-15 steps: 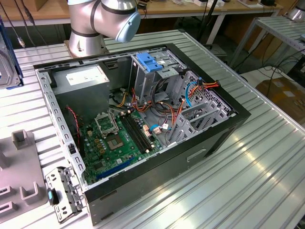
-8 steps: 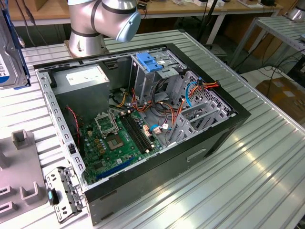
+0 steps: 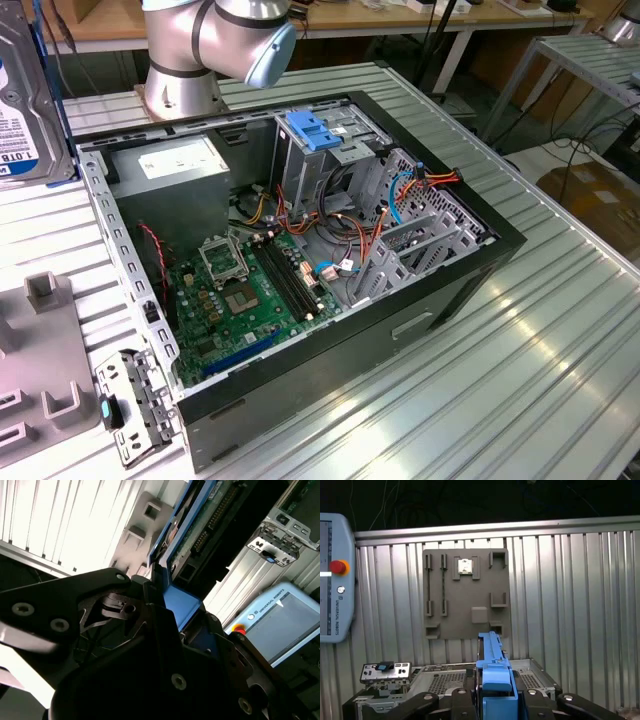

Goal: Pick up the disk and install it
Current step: 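Pick up the disk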

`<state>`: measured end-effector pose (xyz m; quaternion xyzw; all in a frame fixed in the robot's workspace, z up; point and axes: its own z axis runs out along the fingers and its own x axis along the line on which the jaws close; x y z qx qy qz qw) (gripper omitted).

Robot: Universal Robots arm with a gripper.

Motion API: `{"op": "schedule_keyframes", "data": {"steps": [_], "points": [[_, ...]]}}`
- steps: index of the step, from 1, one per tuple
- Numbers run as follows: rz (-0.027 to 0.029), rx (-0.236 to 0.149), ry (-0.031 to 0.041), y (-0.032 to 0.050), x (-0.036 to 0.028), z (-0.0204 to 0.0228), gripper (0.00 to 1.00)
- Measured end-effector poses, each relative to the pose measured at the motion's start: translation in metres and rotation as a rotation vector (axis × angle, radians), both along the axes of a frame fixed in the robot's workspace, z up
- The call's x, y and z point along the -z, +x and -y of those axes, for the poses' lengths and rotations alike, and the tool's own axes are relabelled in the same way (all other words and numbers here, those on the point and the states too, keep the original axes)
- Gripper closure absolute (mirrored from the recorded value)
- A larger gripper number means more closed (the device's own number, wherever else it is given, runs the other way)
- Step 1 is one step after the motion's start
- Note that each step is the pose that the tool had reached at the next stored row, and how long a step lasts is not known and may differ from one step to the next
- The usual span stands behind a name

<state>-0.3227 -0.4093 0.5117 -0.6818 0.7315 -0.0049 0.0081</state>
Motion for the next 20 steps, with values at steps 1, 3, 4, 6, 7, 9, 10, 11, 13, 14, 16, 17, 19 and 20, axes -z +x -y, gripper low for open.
{"op": "schedule_keyframes", "data": {"steps": [1,3,4,6,7,9,10,11,13,14,16,17,19,20], "points": [[-0.0001,0.000,0.0001,0.0029,0.0001,0.0006,0.63],[-0.0003,0.001,0.0000,0.0055,0.0001,0.0015,0.63],[-0.0005,0.001,0.0000,0.0077,0.0001,0.0023,0.63],[-0.0008,0.001,0.0000,0.0121,0.0001,0.0036,0.63],[-0.0009,0.001,0.0000,0.0134,0.0001,0.0041,0.63],[-0.0009,0.002,0.0001,0.0164,0.0002,0.0050,0.63],[-0.0011,0.002,0.0000,0.0180,0.0002,0.0053,0.63],[-0.0012,0.002,0.0000,0.0194,0.0002,0.0055,0.63],[-0.0013,0.003,0.0000,0.0236,0.0003,0.0062,0.63],[-0.0015,0.003,0.0000,0.0251,0.0002,0.0064,0.63],[-0.0016,0.004,0.0000,0.0305,0.0003,0.0073,0.63],[-0.0017,0.004,0.0000,0.0320,0.0004,0.0076,0.63],[-0.0018,0.004,0.0001,0.0351,0.0004,0.0082,0.63],[-0.0020,0.005,0.0000,0.0376,0.0004,0.0088,0.63]]}}
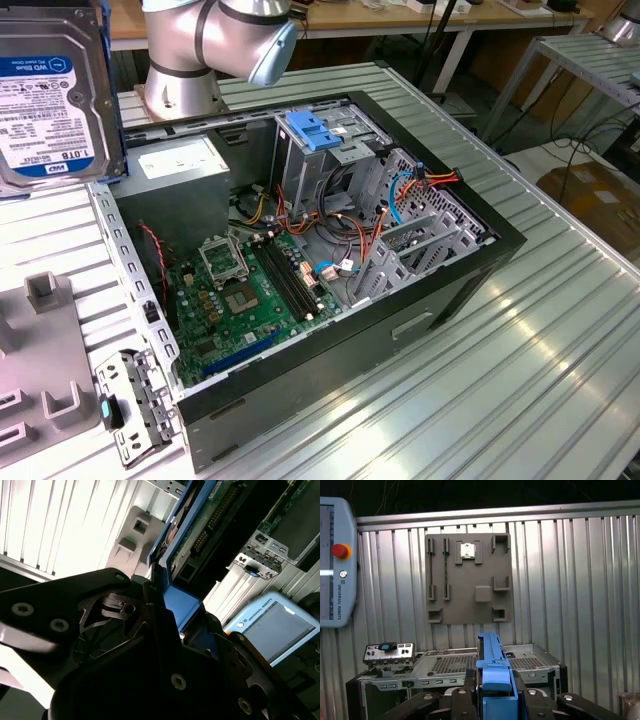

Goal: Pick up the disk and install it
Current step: 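Pick up the disk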

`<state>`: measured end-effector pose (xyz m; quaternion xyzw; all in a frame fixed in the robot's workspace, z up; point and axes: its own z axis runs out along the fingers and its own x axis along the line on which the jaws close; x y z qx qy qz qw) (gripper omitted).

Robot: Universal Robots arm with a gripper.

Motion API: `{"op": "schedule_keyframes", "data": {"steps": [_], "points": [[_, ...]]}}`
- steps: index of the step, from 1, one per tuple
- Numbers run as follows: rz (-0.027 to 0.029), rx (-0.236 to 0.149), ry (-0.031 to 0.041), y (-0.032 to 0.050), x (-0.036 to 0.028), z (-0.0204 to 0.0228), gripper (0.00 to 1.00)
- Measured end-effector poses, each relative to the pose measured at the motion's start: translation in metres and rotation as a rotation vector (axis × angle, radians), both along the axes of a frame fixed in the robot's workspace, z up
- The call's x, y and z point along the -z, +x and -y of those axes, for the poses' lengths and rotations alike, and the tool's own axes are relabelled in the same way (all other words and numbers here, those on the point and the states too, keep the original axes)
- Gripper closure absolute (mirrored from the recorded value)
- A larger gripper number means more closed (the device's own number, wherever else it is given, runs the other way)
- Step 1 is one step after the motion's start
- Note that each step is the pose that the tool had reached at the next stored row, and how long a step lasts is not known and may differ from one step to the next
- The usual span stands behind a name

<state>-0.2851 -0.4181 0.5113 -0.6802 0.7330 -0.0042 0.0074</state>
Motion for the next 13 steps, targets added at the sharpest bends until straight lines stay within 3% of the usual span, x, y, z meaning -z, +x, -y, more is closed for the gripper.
{"op": "schedule_keyframes", "data": {"steps": [6,11,13], "points": [[-0.0005,0.001,0.0000,0.0095,0.0001,0.0021,0.63],[-0.0009,0.003,0.0000,0.0211,0.0003,0.0034,0.63],[-0.0011,0.004,-0.0001,0.0296,0.0004,0.0039,0.63]]}}
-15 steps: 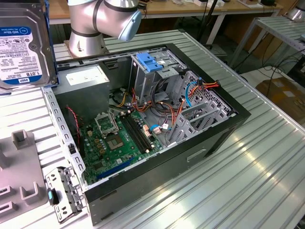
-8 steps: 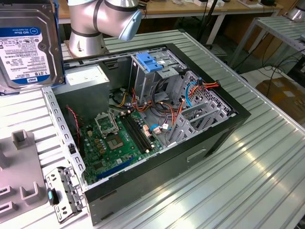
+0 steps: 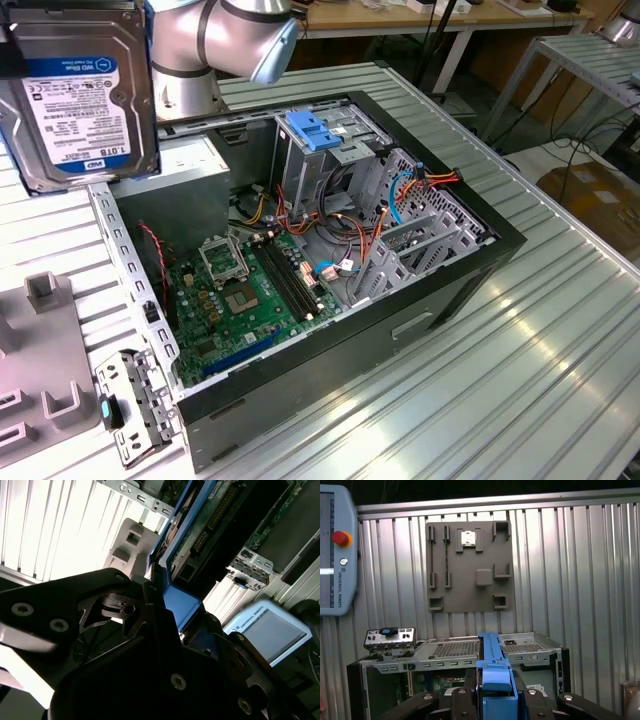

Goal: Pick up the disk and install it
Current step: 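Pick up the disk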

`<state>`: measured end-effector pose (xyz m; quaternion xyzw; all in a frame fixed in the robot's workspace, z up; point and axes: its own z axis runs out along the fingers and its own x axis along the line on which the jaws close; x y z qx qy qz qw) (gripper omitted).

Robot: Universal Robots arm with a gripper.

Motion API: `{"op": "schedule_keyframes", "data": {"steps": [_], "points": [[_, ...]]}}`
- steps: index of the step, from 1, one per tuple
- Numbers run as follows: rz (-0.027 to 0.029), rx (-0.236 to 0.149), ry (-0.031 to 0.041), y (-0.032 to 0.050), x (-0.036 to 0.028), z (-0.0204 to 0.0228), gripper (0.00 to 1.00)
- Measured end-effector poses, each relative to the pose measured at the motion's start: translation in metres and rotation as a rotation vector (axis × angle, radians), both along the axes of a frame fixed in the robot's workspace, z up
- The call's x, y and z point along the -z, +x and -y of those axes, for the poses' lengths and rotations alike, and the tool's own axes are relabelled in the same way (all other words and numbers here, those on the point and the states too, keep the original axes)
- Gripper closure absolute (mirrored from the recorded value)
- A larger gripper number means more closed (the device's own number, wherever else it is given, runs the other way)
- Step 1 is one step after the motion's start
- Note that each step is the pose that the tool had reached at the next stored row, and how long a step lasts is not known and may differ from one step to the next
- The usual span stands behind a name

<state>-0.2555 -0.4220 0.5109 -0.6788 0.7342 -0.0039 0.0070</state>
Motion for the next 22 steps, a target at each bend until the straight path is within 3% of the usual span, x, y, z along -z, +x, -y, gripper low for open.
{"op": "schedule_keyframes", "data": {"steps": [4,12,15,22], "points": [[-0.0003,0.001,0.0001,0.0135,0.0002,0.0008,0.63],[-0.0007,0.003,0.0001,0.0307,0.0003,0.0021,0.63],[-0.0009,0.005,0.0001,0.0411,0.0005,0.0028,0.63],[-0.0013,0.007,0.0000,0.0537,0.0005,0.0041,0.63]]}}
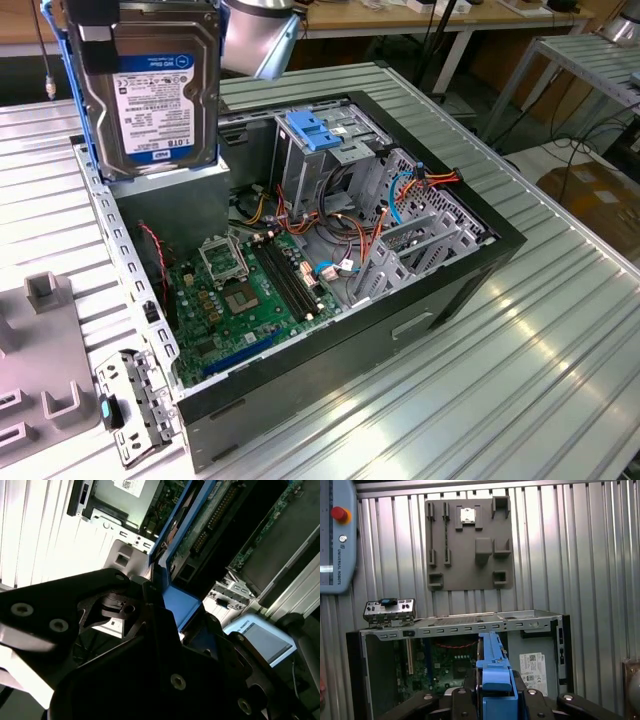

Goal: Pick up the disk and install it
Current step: 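Pick up the disk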

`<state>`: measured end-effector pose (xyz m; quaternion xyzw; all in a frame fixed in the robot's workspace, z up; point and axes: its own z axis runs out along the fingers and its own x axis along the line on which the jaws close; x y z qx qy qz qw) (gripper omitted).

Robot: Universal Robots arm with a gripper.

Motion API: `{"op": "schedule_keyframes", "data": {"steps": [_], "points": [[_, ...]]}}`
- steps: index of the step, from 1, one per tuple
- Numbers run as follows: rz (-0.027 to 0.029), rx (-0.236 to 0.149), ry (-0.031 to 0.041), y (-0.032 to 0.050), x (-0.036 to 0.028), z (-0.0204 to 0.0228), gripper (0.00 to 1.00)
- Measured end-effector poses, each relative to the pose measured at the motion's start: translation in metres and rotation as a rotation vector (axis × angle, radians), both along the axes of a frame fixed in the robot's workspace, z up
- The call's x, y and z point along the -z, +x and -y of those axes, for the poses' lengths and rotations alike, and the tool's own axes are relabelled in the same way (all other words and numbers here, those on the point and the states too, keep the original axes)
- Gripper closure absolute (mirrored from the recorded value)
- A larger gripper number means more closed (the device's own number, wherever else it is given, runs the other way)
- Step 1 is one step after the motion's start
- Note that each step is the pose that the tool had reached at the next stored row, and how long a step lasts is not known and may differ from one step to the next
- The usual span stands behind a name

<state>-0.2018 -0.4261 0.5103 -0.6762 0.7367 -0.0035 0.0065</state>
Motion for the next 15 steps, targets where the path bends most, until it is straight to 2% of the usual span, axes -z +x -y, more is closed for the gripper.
{"op": "schedule_keyframes", "data": {"steps": [6,13,15], "points": [[-0.0008,0.004,0.0001,0.0195,0.0001,0.0030,0.63],[-0.0019,0.006,0.0001,0.0372,0.0003,0.0055,0.63],[-0.0026,0.008,0.0000,0.0445,0.0004,0.0069,0.63]]}}
